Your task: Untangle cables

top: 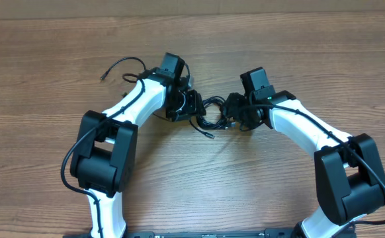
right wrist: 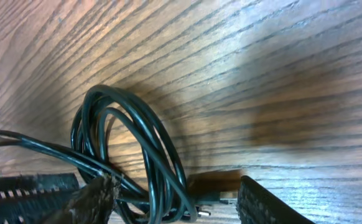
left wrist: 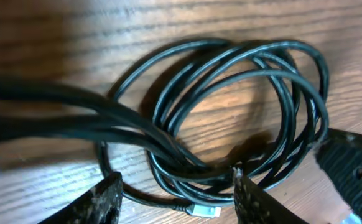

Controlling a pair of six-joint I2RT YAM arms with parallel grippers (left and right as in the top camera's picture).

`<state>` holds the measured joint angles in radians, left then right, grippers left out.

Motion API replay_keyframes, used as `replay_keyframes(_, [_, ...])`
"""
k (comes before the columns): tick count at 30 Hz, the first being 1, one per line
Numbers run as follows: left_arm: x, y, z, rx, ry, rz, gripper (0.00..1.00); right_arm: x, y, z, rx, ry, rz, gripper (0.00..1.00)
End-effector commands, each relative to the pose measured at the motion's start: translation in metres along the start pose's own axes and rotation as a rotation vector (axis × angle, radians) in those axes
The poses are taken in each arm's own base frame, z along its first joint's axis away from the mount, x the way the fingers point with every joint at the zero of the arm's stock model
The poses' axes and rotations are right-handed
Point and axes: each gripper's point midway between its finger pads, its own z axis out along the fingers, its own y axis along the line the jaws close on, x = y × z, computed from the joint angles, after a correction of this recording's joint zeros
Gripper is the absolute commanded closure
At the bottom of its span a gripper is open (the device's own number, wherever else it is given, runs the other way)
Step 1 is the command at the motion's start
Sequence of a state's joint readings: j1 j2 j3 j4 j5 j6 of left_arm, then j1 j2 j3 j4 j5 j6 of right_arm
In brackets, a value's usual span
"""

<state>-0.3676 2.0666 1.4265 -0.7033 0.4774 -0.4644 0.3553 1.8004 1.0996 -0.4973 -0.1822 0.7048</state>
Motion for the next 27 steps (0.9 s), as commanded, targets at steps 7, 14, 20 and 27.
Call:
replay_keyframes(7, [0.013, 0.005, 0.027, -0.125, 0.001, -0.080, 0.60, -0.010, 0.015, -0.001, 0.012, -0.094, -0.057, 0.59])
replay_keyframes(14, [0.007, 0.001, 0.027, -0.111, -0.020, -0.069, 0.76, -0.009, 0.011, 0.005, 0.059, -0.156, -0.080, 0.60])
replay_keyframes(20, [0.007, 0.001, 0.028, -0.110, -0.020, -0.068, 0.96, -0.003, 0.011, 0.006, 0.050, -0.129, -0.077, 0.60])
replay_keyframes(27, [0.007, 0.006, 0.025, -0.106, -0.009, -0.084, 0.96, 0.026, 0.005, 0.007, 0.047, 0.015, -0.064, 0.53])
